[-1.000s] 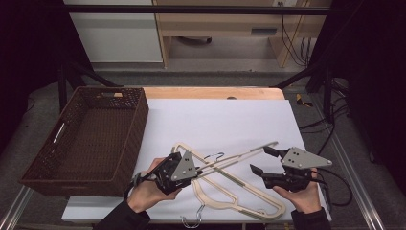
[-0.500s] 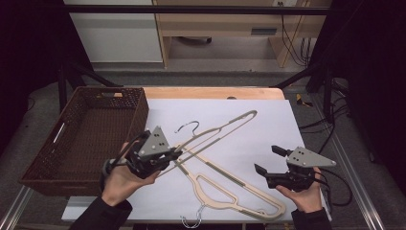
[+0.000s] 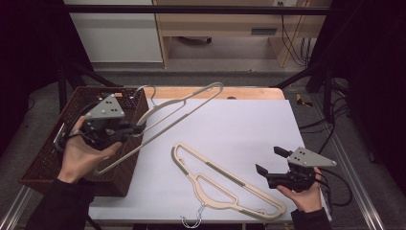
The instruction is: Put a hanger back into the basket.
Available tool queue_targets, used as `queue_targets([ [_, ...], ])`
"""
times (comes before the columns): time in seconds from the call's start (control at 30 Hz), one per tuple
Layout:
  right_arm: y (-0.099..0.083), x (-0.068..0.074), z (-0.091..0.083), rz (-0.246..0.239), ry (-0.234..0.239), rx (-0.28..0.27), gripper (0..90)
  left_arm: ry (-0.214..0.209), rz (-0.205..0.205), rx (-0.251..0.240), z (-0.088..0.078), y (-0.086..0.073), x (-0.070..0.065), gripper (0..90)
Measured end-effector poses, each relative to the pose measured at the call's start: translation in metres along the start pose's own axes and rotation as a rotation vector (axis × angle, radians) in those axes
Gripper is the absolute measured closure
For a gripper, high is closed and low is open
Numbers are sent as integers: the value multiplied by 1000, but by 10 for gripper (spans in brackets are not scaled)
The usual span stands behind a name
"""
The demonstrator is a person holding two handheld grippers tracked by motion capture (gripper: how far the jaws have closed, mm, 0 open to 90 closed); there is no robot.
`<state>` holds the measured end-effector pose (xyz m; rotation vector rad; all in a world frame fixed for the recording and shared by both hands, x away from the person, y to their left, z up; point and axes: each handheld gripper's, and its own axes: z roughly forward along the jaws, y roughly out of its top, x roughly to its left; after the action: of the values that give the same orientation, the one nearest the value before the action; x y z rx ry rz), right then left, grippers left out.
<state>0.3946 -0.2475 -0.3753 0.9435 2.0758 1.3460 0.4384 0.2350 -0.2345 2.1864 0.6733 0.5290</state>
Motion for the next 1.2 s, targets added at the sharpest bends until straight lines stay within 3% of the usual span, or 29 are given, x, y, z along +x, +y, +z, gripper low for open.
queue_targets([
  [0.23, -1, 0, 2, 2, -3, 13, 141, 75, -64, 18, -15, -29, 42, 870],
  [0.27, -1, 0, 2, 2, -3, 13, 141, 75, -64, 18, -15, -29, 42, 870],
  [0.3, -1, 1, 3, 4, -4, 18, 141, 98, -70, 27, -20, -38, 56, 870],
  [0.37, -2, 1, 3, 2, -4, 21, 140, 118, -89, 37, -25, -47, 69, 870],
  [0.57, -2, 1, 4, 1, -8, 28, 138, 177, -130, 39, -40, -77, 98, 870],
  [1.0, -2, 2, 7, -8, -9, 47, 135, 226, -241, 94, -36, -129, 130, 870],
  [1.07, -2, 2, 7, -8, -9, 47, 135, 226, -257, 82, -34, -136, 132, 870],
  [1.13, -2, 2, 7, -7, -8, 49, 134, 220, -258, 76, -32, -138, 132, 870],
  [1.2, -3, 2, 8, -8, -6, 52, 133, 215, -254, 103, -27, -137, 132, 869],
])
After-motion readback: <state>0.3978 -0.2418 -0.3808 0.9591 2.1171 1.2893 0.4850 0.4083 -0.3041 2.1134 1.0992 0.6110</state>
